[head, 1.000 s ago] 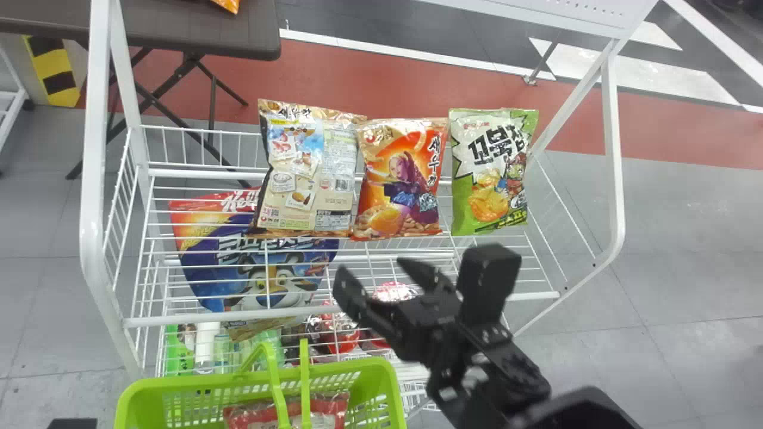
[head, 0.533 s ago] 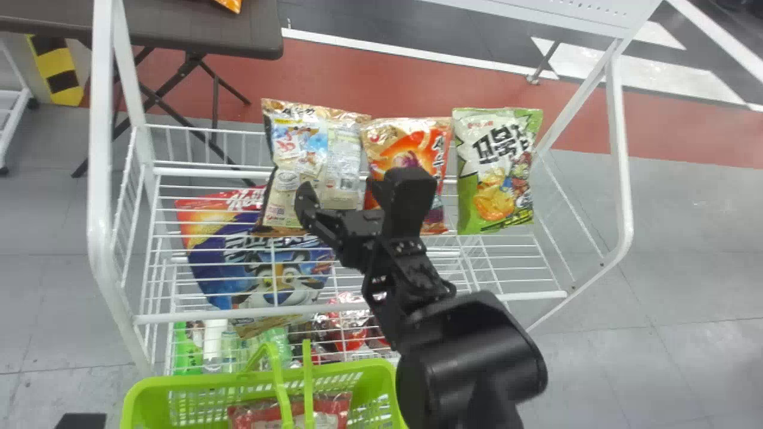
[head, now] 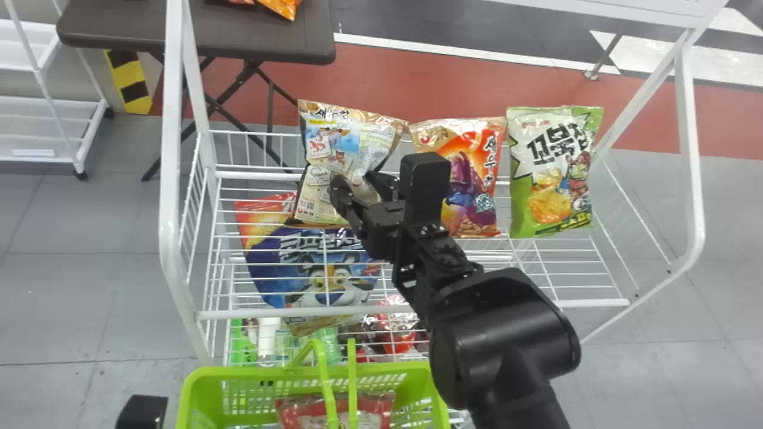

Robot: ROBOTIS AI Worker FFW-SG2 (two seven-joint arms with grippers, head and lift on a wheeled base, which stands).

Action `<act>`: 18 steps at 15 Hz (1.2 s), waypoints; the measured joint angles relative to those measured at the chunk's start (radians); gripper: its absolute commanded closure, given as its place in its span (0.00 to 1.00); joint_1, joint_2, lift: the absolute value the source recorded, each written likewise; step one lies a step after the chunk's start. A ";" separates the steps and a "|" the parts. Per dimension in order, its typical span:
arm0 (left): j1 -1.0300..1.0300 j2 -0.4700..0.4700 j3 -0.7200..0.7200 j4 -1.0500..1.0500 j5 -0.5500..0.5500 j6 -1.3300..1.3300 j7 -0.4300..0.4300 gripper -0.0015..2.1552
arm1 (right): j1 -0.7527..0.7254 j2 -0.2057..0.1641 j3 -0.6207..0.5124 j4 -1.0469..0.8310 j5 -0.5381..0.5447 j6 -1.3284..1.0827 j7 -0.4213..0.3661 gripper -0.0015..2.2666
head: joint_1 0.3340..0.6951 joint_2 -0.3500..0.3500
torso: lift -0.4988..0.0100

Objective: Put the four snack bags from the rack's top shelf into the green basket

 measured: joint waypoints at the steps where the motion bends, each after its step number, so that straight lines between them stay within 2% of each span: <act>1: -0.002 0.000 -0.002 0.001 0.000 0.000 0.000 0.88 | 0.004 0.000 0.002 -0.004 0.007 -0.011 0.036 0.94 | 1.00 0.28 | 0.98; 3: -0.003 0.000 -0.004 0.001 0.000 0.000 0.000 0.88 | 0.021 -0.002 -0.002 -0.022 0.013 -0.045 0.084 0.94 | 1.00 0.29 | 0.98; 5: -0.003 0.000 -0.004 0.000 0.000 0.000 0.000 0.88 | 0.076 -0.006 -0.008 -0.101 0.013 -0.051 0.093 0.94 | 1.00 0.29 | 0.98; 7: -0.002 0.000 -0.001 -0.001 0.000 0.000 0.000 0.88 | 0.169 -0.021 -0.023 -0.246 0.012 -0.016 0.092 0.94 | 1.00 0.26 | 0.98; 9: -0.001 -0.001 0.003 -0.002 0.000 0.000 0.000 0.88 | 0.289 -0.055 -0.075 -0.446 -0.011 0.086 0.092 0.94 | 1.00 0.20 | 0.98; 10: -0.002 -0.003 0.006 -0.002 0.000 0.000 0.000 0.88 | 0.354 -0.074 -0.120 -0.557 -0.043 0.190 0.096 0.94 | 1.00 0.10 | 0.98; 12: -0.002 -0.010 0.011 -0.004 0.000 0.000 0.000 0.88 | 0.471 -0.093 -0.241 -0.746 -0.139 0.457 0.131 0.94 | 1.00 0.00 | 0.98; 16: 0.006 -0.031 0.015 -0.015 -0.011 0.000 0.002 0.88 | 0.644 -0.091 -0.477 -0.945 -0.307 0.900 0.167 0.94 | 1.00 0.00 | 0.98; 18: 0.006 -0.036 0.010 -0.015 -0.017 0.000 0.009 0.88 | 0.683 -0.080 -0.591 -0.982 -0.420 1.086 0.224 0.94 | 1.00 0.00 | 0.98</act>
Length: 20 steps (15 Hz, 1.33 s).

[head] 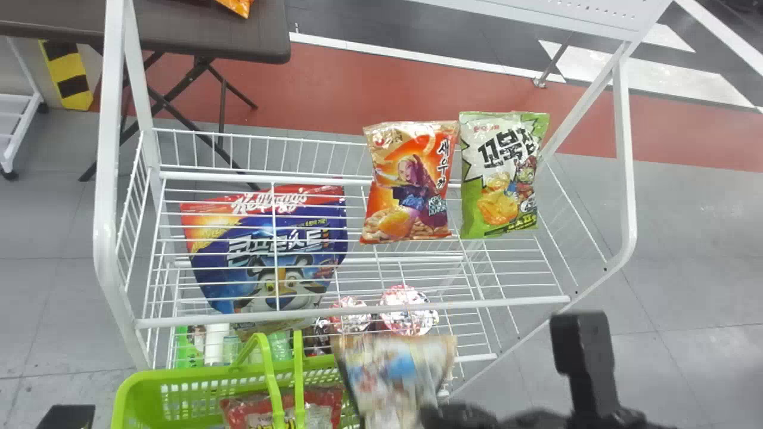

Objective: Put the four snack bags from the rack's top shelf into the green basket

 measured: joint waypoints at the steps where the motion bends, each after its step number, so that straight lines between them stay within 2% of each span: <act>1: 0.000 -0.001 -0.003 0.000 -0.002 0.000 0.003 0.88 | 0.006 0.008 -0.028 -0.002 -0.039 0.031 0.031 0.94 | 1.00 0.00 | 0.98; 3: 0.000 -0.001 -0.010 -0.001 -0.009 0.000 0.005 0.88 | 0.009 0.018 -0.005 0.030 -0.069 0.046 0.048 0.94 | 1.00 0.00 | 0.98; 5: 0.000 -0.001 -0.022 -0.005 -0.018 0.003 0.005 0.88 | 0.002 0.019 0.074 0.070 -0.064 0.049 0.041 0.94 | 1.00 0.00 | 0.98; 8: 0.013 0.001 -0.027 -0.020 -0.021 0.004 0.004 0.88 | -0.016 0.014 0.253 0.135 0.031 -0.052 0.026 0.93 | 1.00 0.00 | 0.98; 10: 0.020 0.003 -0.027 -0.024 -0.021 0.003 0.003 0.88 | -0.029 0.003 0.360 0.193 0.099 -0.197 0.022 0.85 | 1.00 0.00 | 0.98; 11: 0.021 0.003 -0.027 -0.024 -0.021 0.003 0.003 0.88 | -0.035 -0.003 0.386 0.220 0.109 -0.248 0.020 0.68 | 1.00 0.00 | 0.98; 12: 0.021 0.004 -0.028 -0.025 -0.021 0.003 0.003 0.88 | -0.042 -0.010 0.406 0.246 0.113 -0.283 0.018 0.32 | 1.00 0.00 | 0.98; 13: 0.021 0.004 -0.028 -0.025 -0.021 0.003 0.003 0.88 | -0.046 -0.017 0.416 0.263 0.114 -0.295 0.022 0.00 | 1.00 0.00 | 0.98; 17: 0.019 0.002 -0.028 -0.023 -0.020 0.002 0.005 0.88 | -0.027 -0.037 0.379 0.258 0.100 -0.264 0.086 0.02 | 1.00 0.00 | 0.98; 20: 0.017 0.000 -0.031 -0.023 -0.022 0.003 0.005 0.88 | -0.020 -0.036 0.326 0.255 0.094 -0.365 0.075 0.03 | 1.00 0.00 | 0.98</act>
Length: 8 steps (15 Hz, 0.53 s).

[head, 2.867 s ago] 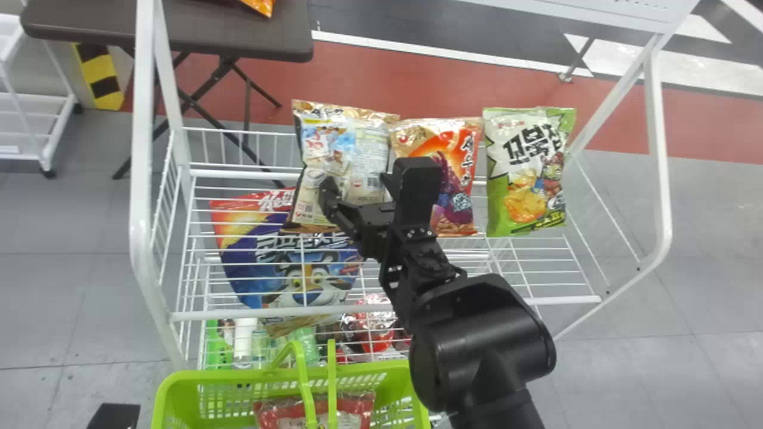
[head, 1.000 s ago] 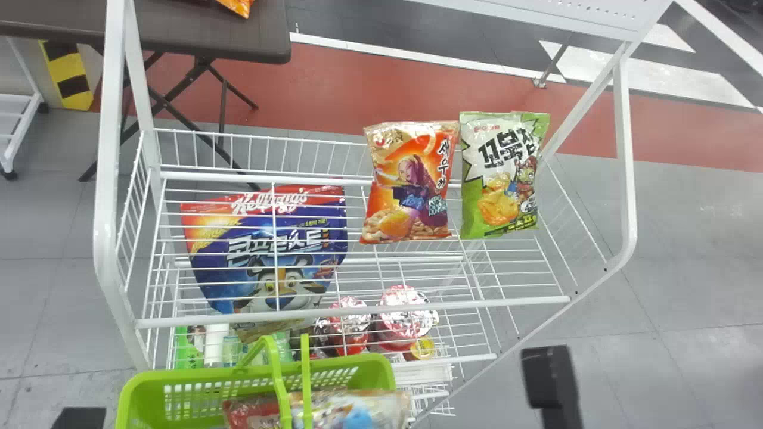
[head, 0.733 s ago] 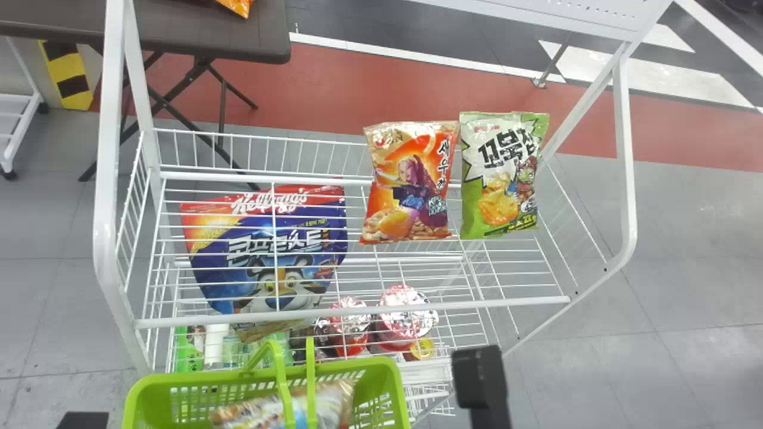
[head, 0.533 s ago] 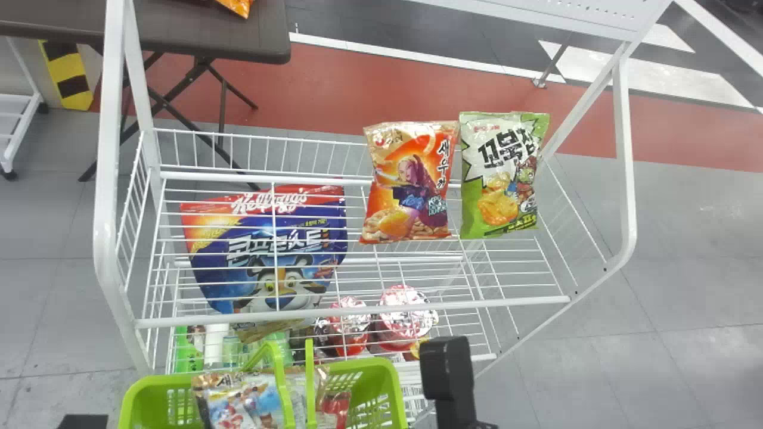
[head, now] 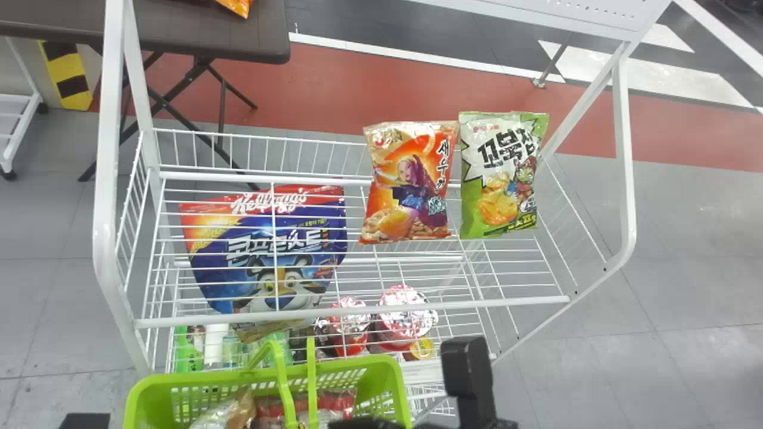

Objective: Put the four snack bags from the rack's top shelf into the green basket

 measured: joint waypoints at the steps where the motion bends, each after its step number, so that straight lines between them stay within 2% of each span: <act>1: 0.000 0.000 -0.002 0.000 -0.002 0.000 0.000 0.88 | -0.004 0.001 -0.011 0.015 0.007 -0.105 -0.025 0.03 | 1.00 0.00 | 0.98; 5: 0.003 0.000 -0.003 0.000 -0.003 0.000 0.000 0.88 | -0.106 0.003 0.013 0.176 0.124 -0.618 -0.237 0.03 | 1.00 0.00 | 0.98; 7: 0.004 0.001 -0.004 0.000 -0.003 0.000 0.000 0.88 | -0.223 0.004 0.054 0.314 0.233 -0.796 -0.385 0.04 | 1.00 0.00 | 0.98; 8: 0.004 0.002 -0.005 0.000 -0.004 0.000 0.000 0.88 | -0.290 0.007 0.065 0.386 0.273 -0.837 -0.426 0.04 | 1.00 0.00 | 0.98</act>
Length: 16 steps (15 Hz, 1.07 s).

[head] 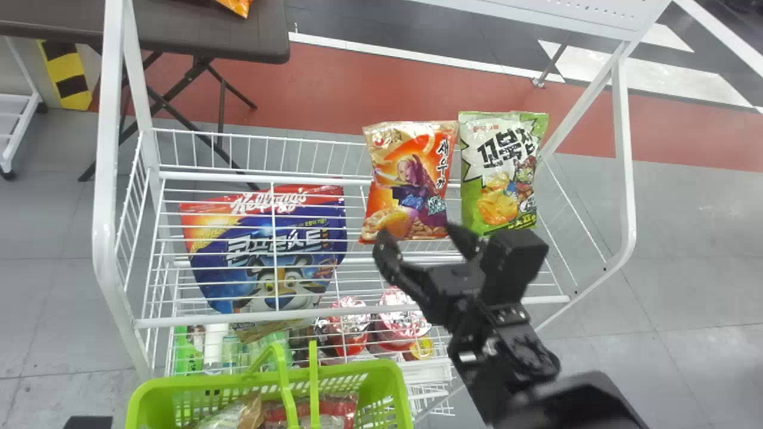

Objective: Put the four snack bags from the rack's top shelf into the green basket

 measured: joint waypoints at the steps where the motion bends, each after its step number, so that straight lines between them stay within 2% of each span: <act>1: 0.000 0.001 0.000 0.000 0.000 0.000 0.001 0.88 | -0.057 0.006 0.002 0.059 0.021 -0.013 -0.009 0.04 | 1.00 0.00 | 0.98; 4: -0.004 0.007 0.000 0.002 0.000 0.000 0.005 0.88 | -0.229 0.021 -0.014 0.237 0.049 0.002 -0.007 0.06 | 1.00 0.00 | 0.98; 5: -0.005 0.007 0.000 0.004 0.000 0.000 0.006 0.88 | -0.270 0.022 -0.019 0.276 0.052 0.021 -0.007 0.17 | 1.00 0.00 | 0.98; 6: -0.007 0.007 0.000 0.005 0.000 0.000 0.008 0.88 | -0.299 0.022 -0.023 0.306 0.054 0.042 -0.007 0.62 | 1.00 0.00 | 0.98; 7: -0.009 0.008 0.000 0.007 0.000 0.000 0.008 0.88 | -0.320 0.022 -0.025 0.326 0.055 0.072 -0.005 0.94 | 1.00 0.00 | 0.98; 9: -0.011 0.009 0.002 0.008 0.001 0.000 0.008 0.88 | -0.339 0.024 -0.034 0.345 0.049 0.137 0.004 0.97 | 1.00 0.00 | 0.98; 12: -0.016 0.010 0.003 0.010 0.002 0.000 0.011 0.88 | -0.298 0.025 -0.043 0.314 0.041 0.114 0.018 0.98 | 1.00 0.00 | 0.98; 16: -0.021 0.010 0.002 0.011 0.002 0.003 0.011 0.88 | -0.211 0.024 -0.059 0.162 0.013 0.117 0.045 0.98 | 1.00 0.00 | 0.98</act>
